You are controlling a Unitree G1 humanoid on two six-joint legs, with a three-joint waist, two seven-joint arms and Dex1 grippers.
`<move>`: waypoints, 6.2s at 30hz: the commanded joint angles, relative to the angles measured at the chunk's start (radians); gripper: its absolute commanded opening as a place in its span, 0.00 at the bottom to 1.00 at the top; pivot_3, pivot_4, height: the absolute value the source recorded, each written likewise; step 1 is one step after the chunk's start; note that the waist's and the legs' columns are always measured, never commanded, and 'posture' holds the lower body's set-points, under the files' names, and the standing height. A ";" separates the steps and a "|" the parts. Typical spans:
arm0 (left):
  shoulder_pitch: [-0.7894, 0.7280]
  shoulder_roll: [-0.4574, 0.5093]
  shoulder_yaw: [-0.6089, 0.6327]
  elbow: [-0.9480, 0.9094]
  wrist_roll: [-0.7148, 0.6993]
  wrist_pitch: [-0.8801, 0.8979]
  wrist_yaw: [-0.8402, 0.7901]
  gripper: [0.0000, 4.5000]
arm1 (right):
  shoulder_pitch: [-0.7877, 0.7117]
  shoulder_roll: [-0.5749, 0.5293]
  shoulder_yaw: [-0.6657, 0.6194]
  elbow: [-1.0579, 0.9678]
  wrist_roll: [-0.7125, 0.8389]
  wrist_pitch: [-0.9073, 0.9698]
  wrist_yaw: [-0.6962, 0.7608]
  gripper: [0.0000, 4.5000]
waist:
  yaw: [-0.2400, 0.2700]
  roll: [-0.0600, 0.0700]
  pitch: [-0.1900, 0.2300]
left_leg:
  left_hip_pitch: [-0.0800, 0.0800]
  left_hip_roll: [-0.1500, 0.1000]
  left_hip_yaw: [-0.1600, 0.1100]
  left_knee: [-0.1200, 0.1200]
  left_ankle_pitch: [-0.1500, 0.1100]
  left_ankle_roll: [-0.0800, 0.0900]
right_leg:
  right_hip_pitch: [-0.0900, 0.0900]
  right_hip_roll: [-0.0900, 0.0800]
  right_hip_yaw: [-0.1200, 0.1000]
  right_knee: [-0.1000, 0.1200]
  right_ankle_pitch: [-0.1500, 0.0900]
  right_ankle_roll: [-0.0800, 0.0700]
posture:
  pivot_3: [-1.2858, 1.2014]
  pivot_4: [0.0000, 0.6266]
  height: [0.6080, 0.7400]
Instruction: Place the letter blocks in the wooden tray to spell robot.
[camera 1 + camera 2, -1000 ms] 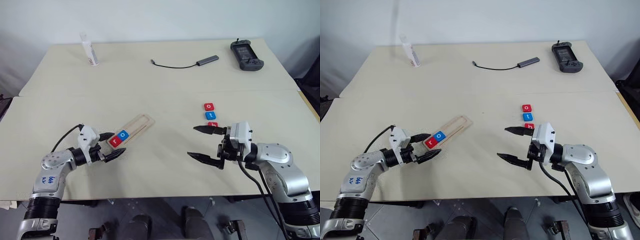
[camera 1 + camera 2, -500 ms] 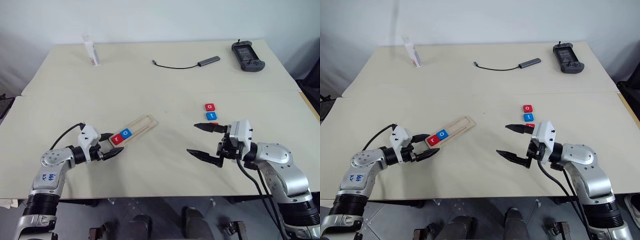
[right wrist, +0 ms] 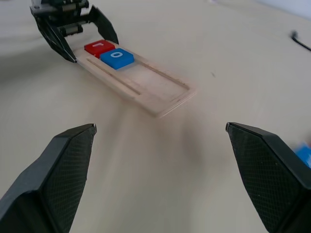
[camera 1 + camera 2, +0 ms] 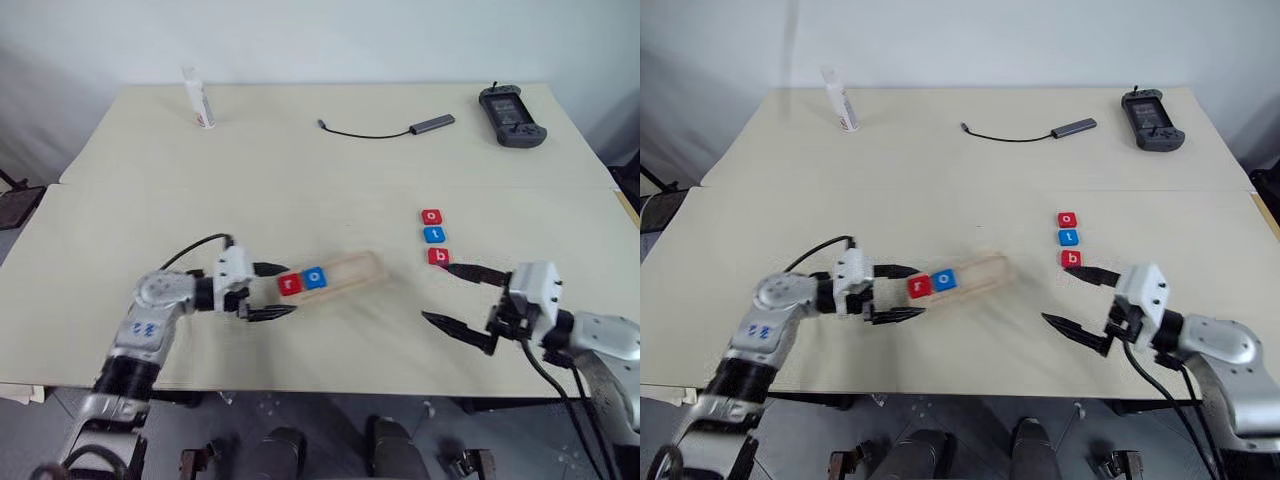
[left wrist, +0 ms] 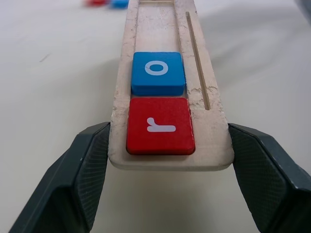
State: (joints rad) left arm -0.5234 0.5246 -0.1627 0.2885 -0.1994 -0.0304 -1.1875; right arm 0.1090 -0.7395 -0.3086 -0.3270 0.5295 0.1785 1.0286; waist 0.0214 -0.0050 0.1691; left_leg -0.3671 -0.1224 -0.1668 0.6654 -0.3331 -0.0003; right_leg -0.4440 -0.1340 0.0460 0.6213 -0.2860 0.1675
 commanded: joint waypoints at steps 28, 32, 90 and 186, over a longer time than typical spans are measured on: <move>0.188 0.098 0.294 -0.086 -0.241 0.087 -0.029 0.99 | 0.271 0.160 -0.293 -0.095 0.013 -0.029 -0.254 1.00 | 0.001 -0.001 0.001 | 0.006 0.003 0.005 -0.001 0.000 0.000 | 0.003 0.002 0.005 0.000 0.001 0.002 | 0.52 0.24 1.00; 0.231 0.076 0.325 -0.159 -0.251 0.059 0.019 0.99 | 0.044 0.077 -0.202 -0.093 0.071 0.174 -0.344 1.00 | -0.007 0.000 0.001 | 0.010 0.005 0.011 -0.002 0.000 0.000 | 0.004 0.003 0.008 0.000 0.002 0.002 | 0.52 0.24 1.00; 0.243 0.035 0.283 -0.280 -0.251 0.090 0.141 1.00 | -0.631 0.428 0.191 0.077 -0.287 1.050 -0.948 0.62 | -0.029 -0.001 0.001 | 0.001 0.009 0.010 -0.001 -0.003 0.001 | -0.004 0.004 0.002 0.000 0.005 -0.002 | 0.52 0.24 1.00; 0.409 0.039 0.289 -0.435 -0.262 0.072 0.156 1.00 | -0.865 0.109 0.591 0.364 -0.358 0.287 0.269 0.99 | -0.024 0.000 0.002 | -0.002 0.012 0.012 0.001 -0.005 0.002 | -0.003 0.004 -0.008 -0.009 0.011 -0.004 | 0.52 0.24 1.00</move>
State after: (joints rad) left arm -0.1145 0.5570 0.1104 -0.1114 -0.4453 0.0519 -1.0367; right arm -0.7567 -0.5939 0.3426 0.0907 0.1399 0.4618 1.2928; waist -0.0027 -0.0052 0.1711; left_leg -0.3693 -0.1102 -0.1549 0.6665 -0.3383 0.0017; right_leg -0.4472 -0.1302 0.0382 0.6119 -0.2745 0.1636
